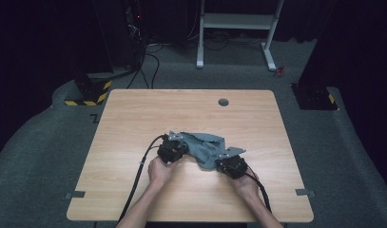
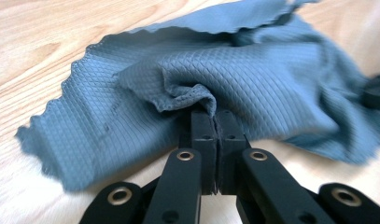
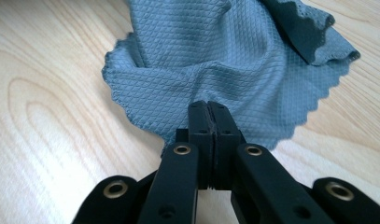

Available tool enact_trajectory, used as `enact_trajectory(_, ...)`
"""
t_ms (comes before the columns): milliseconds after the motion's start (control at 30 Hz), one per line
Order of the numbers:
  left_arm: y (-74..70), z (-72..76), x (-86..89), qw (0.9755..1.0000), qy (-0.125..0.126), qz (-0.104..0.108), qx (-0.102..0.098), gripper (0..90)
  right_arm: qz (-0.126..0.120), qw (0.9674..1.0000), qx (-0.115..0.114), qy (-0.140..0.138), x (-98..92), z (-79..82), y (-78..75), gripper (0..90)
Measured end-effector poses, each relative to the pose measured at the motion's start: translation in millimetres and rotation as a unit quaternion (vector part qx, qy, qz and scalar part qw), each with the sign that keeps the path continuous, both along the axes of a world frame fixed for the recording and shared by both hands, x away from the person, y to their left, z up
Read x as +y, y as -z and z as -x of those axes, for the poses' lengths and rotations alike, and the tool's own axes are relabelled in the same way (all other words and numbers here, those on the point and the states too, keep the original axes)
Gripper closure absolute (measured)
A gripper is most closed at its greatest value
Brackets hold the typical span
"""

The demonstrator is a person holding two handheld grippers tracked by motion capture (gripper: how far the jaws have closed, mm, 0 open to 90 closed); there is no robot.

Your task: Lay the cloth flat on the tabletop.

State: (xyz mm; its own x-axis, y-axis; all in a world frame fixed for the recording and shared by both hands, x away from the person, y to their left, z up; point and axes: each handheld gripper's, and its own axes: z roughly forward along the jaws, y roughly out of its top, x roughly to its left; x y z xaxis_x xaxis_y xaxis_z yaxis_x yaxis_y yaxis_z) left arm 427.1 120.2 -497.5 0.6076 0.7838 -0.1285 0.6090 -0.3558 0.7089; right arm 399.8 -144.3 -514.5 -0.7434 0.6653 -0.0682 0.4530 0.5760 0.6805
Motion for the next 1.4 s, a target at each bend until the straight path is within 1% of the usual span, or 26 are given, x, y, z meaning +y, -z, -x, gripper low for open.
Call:
enact_trajectory(33,0.0,0.0,0.0,1.0,0.0,0.0,0.0,88.6,0.0,1.0,0.0,0.0,0.0,0.0,0.0,89.6)
enact_trajectory(67,-3.7,6.4,4.2,0.9999,0.009,0.01,0.005,88.4,-0.004,1.0,-0.001,0.002,-4.7,6.3,-1.3,89.6)
enact_trajectory(100,-4.9,10.5,6.8,0.9997,0.012,0.017,0.007,88.4,-0.004,1.0,-0.001,0.002,-4.7,6.3,-1.3,89.6)
enact_trajectory(167,-6.0,20.8,13.5,0.9997,0.017,0.017,0.011,88.4,-0.01,0.9999,-0.003,0.001,-10.8,13.0,-3.6,89.6)
enact_trajectory(233,-4.9,30.4,21.7,0.9992,0.016,0.027,0.025,88.3,-0.018,0.9998,-0.001,-0.001,-16.2,19.4,-5.7,89.7)
enact_trajectory(267,-4.5,32.7,24.3,0.999,0.016,0.029,0.032,88.1,-0.02,0.9998,-0.003,-0.006,-19.6,27.4,-7.9,89.6)
enact_trajectory(333,-3.9,38.4,29.7,0.9982,0.015,0.033,0.048,88.0,-0.019,0.9998,-0.002,-0.008,-20.4,30.7,-8.7,89.6)
enact_trajectory(400,-4.6,41.7,34.1,0.9974,0.012,0.042,0.057,87.6,-0.013,0.9998,-0.006,-0.012,-21.6,34.1,-9.6,89.6)
enact_trajectory(467,-6.0,41.7,35.5,0.9968,0.006,0.05,0.062,87.3,-0.014,0.9998,-0.007,-0.012,-22.0,33.4,-9.8,89.6)
enact_trajectory(533,-5.7,36.8,35.0,0.9967,-0.003,0.046,0.068,86.0,-0.016,0.9998,-0.006,-0.009,-22.8,29.9,-9.8,89.4)
enact_trajectory(567,-3.2,31.0,34.9,0.9964,-0.006,0.04,0.074,86.0,-0.015,0.9999,-0.004,-0.006,-22.6,27.7,-9.3,89.4)
enact_trajectory(600,2.3,22.0,33.8,0.9957,-0.019,0.029,0.086,84.6,-0.011,0.9999,0.0,-0.002,-21.9,22.1,-6.6,89.2)
enact_trajectory(667,8.3,12.8,32.4,0.9951,-0.027,0.025,0.092,83.0,-0.01,0.9999,0.005,0.006,-21.5,15.5,-3.6,89.1)
enact_trajectory(733,10.7,7.6,29.0,0.9956,-0.029,0.012,0.088,82.9,-0.011,0.9999,0.004,0.011,-20.3,9.3,-3.1,89.2)
enact_trajectory(800,10.7,4.2,27.3,0.9961,-0.031,0.01,0.082,82.9,-0.009,0.9998,-0.001,0.015,-18.2,4.9,-4.0,89.1)
enact_trajectory(833,10.7,4.2,27.3,0.9961,-0.031,0.01,0.082,82.6,-0.01,0.9998,-0.001,0.018,-17.2,2.9,-4.1,89.1)
enact_trajectory(867,9.6,3.6,27.5,0.9967,-0.036,0.001,0.073,81.2,-0.009,0.9998,0.0,0.019,-16.5,1.0,-4.1,88.8)
enact_trajectory(933,9.0,5.7,28.0,0.9969,-0.04,-0.006,0.068,78.9,-0.007,0.9998,0.004,0.02,-15.4,-0.9,-3.0,87.3)
enact_trajectory(967,8.6,7.9,29.2,0.9973,-0.04,-0.009,0.061,77.9,-0.007,0.9997,0.007,0.022,-15.3,-1.0,-2.4,85.5)
enact_trajectory(1033,6.8,14.5,32.1,0.9983,-0.032,0.004,0.048,75.7,-0.008,0.9997,0.008,0.023,-15.8,-0.1,-1.7,81.8)
enact_trajectory(1100,3.9,24.6,32.8,0.9987,-0.03,0.014,0.037,72.7,-0.017,0.9996,0.004,0.02,-17.9,3.3,-3.4,79.9)
enact_trajectory(1167,1.8,35.0,33.7,0.9992,-0.029,0.014,0.023,69.2,-0.028,0.9994,0.0,0.02,-19.8,9.4,-6.0,78.4)
enact_trajectory(1233,0.5,42.9,33.5,0.9996,-0.026,0.005,0.004,63.1,-0.03,0.9995,-0.006,0.013,-21.7,14.9,-7.7,77.9)
enact_trajectory(1300,0.4,46.9,30.5,0.9997,-0.023,0.006,0.001,62.3,-0.028,0.9995,-0.008,0.011,-21.9,19.6,-8.1,77.6)
enact_trajectory(1333,0.4,46.9,29.3,0.9998,-0.019,-0.003,-0.005,62.0,-0.027,0.9995,-0.008,0.011,-21.9,20.7,-8.0,77.6)
enact_trajectory(1400,2.5,44.3,23.0,0.9997,-0.018,-0.016,-0.004,61.8,-0.026,0.9995,-0.01,0.011,-22.6,21.3,-6.8,77.5)
